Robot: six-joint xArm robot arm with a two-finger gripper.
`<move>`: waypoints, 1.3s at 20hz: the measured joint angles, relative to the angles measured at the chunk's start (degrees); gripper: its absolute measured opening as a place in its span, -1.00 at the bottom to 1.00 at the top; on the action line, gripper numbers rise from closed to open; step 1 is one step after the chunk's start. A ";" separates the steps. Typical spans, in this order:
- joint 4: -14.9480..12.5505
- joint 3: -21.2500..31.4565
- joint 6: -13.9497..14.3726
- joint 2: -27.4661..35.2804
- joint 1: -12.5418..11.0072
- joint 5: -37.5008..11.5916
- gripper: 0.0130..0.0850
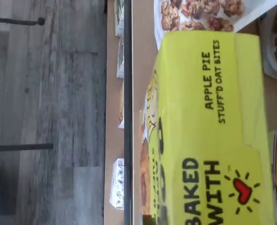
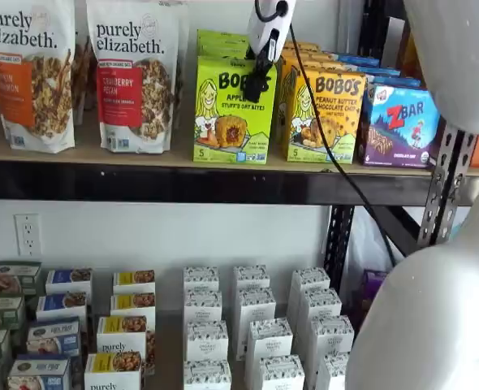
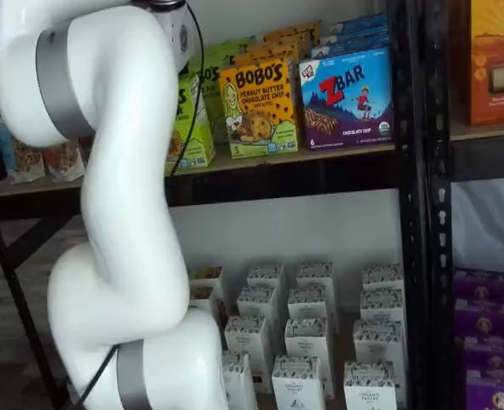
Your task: Pick the green box on the top shelf, the fourth from the left
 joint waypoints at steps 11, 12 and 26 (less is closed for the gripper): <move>-0.01 0.07 0.05 -0.12 0.05 0.17 -0.56; 0.00 0.00 0.06 -0.10 0.06 0.25 -0.56; 1.33 -2.28 0.78 -0.91 0.08 3.99 -0.56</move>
